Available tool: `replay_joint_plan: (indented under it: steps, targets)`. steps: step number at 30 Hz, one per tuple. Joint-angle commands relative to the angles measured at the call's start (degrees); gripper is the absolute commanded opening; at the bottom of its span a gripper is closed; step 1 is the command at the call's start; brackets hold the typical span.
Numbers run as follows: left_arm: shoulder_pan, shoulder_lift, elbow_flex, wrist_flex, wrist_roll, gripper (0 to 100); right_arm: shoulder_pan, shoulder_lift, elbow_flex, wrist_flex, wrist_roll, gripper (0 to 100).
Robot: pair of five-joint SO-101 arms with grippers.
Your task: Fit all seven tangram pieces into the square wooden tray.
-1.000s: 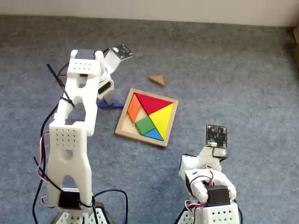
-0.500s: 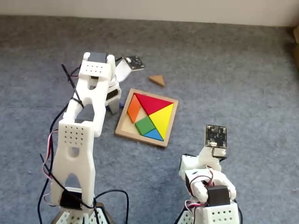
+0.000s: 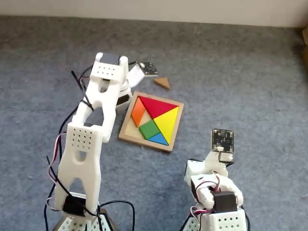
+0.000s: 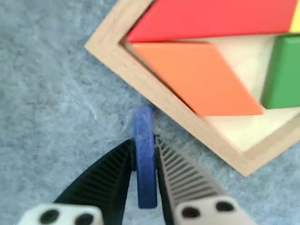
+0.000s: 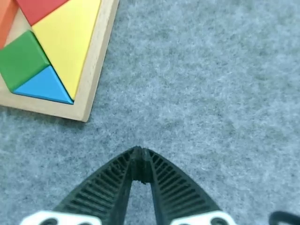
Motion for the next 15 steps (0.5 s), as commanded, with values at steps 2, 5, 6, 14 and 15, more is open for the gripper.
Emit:
replay_joint_plan:
  steps: [2,5,6,14,15]
  targets:
    - [1.19,-1.27,-3.12,1.41,0.00,0,1.01,-0.92,6.81,-1.27,0.44,0.5]
    - [1.10,-4.62,-2.51,1.49,5.63,0,1.01,-0.92,6.81,-1.27,0.44,0.5]
    - [1.27,-6.37,-1.54,1.49,7.65,0,1.01,-0.92,6.81,-1.27,0.44,0.5]
    - [5.32,-27.65,15.16,1.14,21.80,0,1.01,-0.92,6.81,-1.27,0.44,0.5]
    - [5.76,-29.93,16.92,1.14,24.44,0,1.01,-0.92,6.81,-1.27,0.44,0.5]
